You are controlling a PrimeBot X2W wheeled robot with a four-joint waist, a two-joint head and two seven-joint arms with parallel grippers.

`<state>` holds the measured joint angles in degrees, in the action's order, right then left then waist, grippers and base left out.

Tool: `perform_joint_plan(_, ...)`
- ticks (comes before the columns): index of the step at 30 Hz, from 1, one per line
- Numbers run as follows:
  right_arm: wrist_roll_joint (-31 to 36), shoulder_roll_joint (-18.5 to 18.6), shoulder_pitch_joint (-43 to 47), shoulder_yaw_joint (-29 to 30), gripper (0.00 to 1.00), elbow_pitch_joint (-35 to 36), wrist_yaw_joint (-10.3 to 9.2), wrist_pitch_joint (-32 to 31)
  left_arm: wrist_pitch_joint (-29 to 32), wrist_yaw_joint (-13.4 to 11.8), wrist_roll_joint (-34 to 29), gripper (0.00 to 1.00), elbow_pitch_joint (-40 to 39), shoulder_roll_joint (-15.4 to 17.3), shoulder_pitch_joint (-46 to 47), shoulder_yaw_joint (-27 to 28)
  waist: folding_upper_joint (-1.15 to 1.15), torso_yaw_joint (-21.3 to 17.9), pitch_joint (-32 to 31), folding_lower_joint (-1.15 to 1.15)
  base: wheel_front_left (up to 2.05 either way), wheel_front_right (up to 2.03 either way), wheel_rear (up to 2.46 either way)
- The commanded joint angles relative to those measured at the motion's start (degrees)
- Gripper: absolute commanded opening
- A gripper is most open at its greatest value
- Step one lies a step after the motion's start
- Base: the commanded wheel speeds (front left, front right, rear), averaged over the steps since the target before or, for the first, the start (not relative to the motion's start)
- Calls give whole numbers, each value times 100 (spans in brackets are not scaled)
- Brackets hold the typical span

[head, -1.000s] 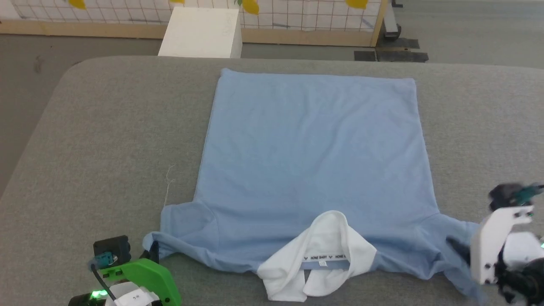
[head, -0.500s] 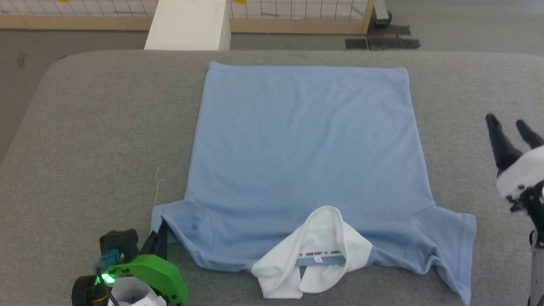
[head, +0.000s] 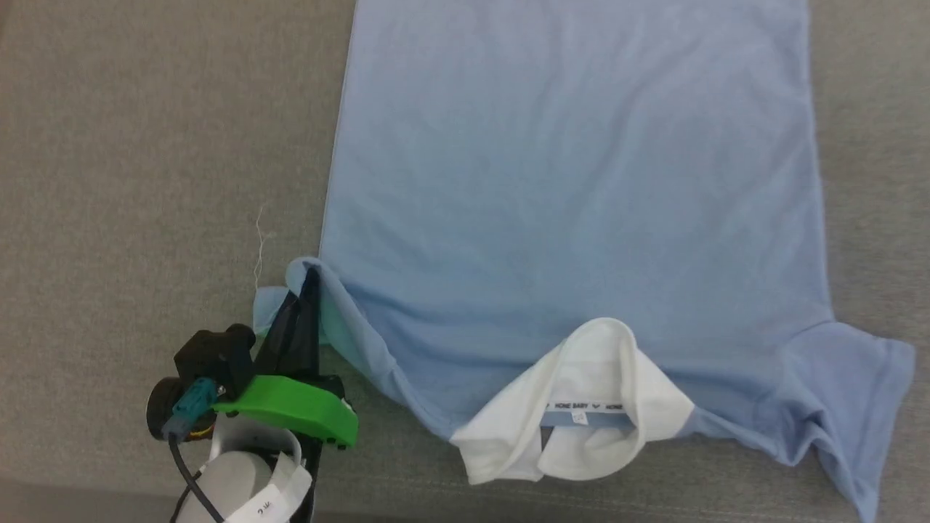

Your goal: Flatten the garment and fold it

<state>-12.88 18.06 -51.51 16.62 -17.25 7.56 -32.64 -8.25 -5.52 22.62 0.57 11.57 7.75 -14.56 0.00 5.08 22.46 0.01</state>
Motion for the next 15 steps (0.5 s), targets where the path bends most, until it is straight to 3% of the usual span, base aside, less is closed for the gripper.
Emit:
perform_joint_plan(1, 124, 84, -272, -95, 100, -83, -8, -205, -91, -47, -31, 0, -104, -54, 63, 3, 0, 619, 1265, -1, 0, 0, 0)
perform_joint_plan(9, 602, 525, -1257, -455, 100, -392, -8, -1545, -357, -234, -111, 0, -722, -181, -98, 9, 0, 971, 2075, -1, 0, 0, 0)
perform_joint_plan(15, 673, 616, -1527, -656, 100, -370, -8, -2060, -431, -305, -68, 0, -1021, -237, -291, 26, 0, 1093, 2346, -1, 0, 0, 0)
